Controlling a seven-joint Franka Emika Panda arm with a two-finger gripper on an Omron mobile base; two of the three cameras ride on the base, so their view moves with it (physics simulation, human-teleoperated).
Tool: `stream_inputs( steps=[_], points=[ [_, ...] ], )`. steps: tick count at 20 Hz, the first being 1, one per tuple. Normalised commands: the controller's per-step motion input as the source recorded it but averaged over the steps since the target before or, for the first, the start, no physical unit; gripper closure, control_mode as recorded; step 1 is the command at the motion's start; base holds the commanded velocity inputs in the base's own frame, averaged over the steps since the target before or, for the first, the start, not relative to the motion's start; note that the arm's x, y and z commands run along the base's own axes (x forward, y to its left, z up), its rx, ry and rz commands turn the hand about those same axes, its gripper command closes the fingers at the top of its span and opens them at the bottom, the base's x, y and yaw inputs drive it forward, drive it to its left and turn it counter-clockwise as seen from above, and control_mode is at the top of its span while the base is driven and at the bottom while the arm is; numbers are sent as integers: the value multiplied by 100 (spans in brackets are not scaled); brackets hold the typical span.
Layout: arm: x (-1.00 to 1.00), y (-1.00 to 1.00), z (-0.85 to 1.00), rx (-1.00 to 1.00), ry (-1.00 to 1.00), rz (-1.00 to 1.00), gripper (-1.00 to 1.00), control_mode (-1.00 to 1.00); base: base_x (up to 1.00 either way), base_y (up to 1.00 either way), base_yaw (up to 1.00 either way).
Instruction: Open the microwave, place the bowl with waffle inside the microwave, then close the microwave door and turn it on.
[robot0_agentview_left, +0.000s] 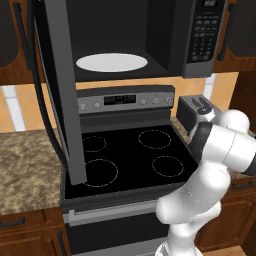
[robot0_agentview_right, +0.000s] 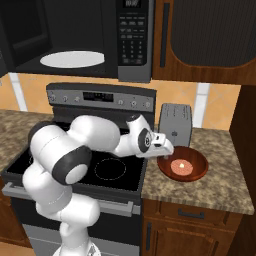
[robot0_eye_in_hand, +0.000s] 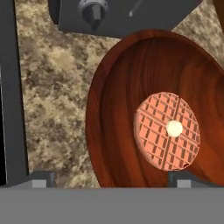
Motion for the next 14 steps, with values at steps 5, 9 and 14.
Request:
stream_inputs(
  steps=[5,9,14],
  points=[
    [29,-9,-33,0,1,0,-100,-100,0,0,0],
    [20,-4,-27,0,5,0,-100,-100,0,0,0],
    [11,-2,-19,0,3,0,-100,-100,0,0,0]
  ],
)
